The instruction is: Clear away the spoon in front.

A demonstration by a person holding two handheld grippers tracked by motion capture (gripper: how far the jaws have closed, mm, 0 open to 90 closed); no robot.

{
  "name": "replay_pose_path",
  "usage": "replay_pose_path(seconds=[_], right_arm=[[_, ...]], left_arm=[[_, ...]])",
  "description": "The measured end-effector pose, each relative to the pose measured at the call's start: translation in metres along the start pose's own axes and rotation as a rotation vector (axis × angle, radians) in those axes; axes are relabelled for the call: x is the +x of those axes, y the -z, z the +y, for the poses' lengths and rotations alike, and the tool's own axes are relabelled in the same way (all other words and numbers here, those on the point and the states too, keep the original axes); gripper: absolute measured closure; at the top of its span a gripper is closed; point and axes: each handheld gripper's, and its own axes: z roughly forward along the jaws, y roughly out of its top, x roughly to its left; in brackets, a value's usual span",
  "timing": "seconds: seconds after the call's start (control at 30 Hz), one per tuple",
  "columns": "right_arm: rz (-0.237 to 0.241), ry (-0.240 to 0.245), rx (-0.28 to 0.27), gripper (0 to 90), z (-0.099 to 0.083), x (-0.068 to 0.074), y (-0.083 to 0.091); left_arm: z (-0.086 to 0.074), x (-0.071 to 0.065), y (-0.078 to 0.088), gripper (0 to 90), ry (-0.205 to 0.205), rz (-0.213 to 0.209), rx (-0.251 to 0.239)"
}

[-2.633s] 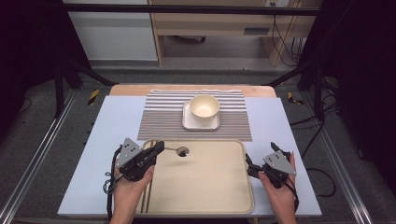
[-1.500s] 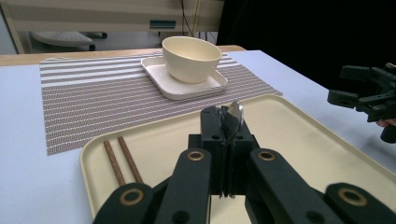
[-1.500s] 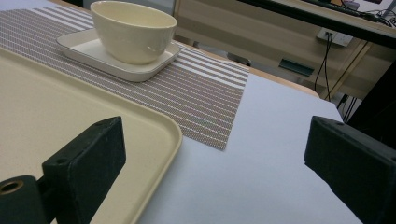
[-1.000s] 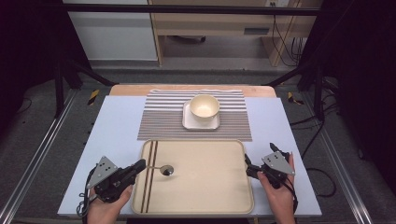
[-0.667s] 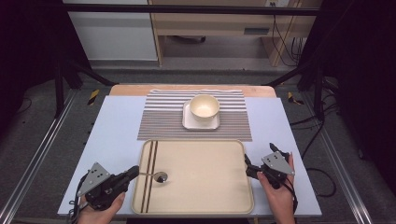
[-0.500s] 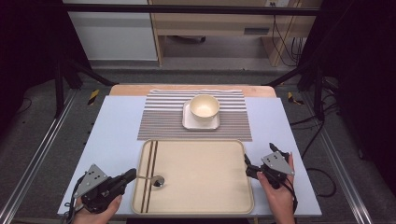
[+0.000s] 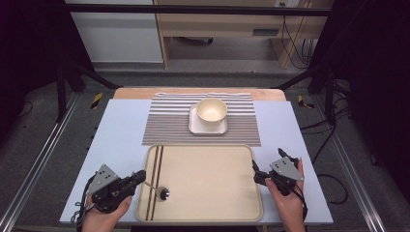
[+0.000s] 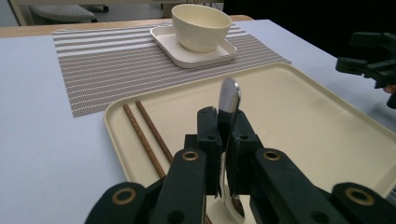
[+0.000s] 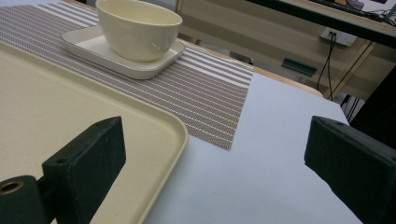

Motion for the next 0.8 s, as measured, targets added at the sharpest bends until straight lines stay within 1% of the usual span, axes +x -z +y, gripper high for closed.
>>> replay_pose_path(seconds=[0.07,0.23,0.37,0.4,0.47,0.63,0.8], right_arm=[[0.001,0.0,0.002,5.5,0.0,0.001,0.0],[0.002,0.0,-0.001,5.5,0.0,0.0,0.0],[0.002,0.0,-0.002,5.5,0.0,0.0,0.0],[0.003,-0.001,-0.003,5.5,0.0,0.0,0.0],[0.004,0.001,-0.004,5.5,0.001,0.0,0.0],[0.005,-0.001,-0.005,5.5,0.001,0.0,0.001],[0.007,-0.004,-0.006,5.5,0.001,0.0,0.001]], left_arm=[[0.003,0.003,-0.007,85.6,-0.011,0.008,0.003],[0.008,0.009,-0.027,82.9,-0.012,0.02,0.014],[0.012,0.014,-0.044,80.8,-0.017,0.019,0.027],[0.013,0.015,-0.048,80.2,-0.014,0.017,0.029],[0.015,0.015,-0.056,80.0,-0.026,0.013,0.032],[0.019,0.016,-0.077,78.9,-0.036,0.016,0.052],[0.02,0.017,-0.094,77.5,-0.049,0.008,0.087]])
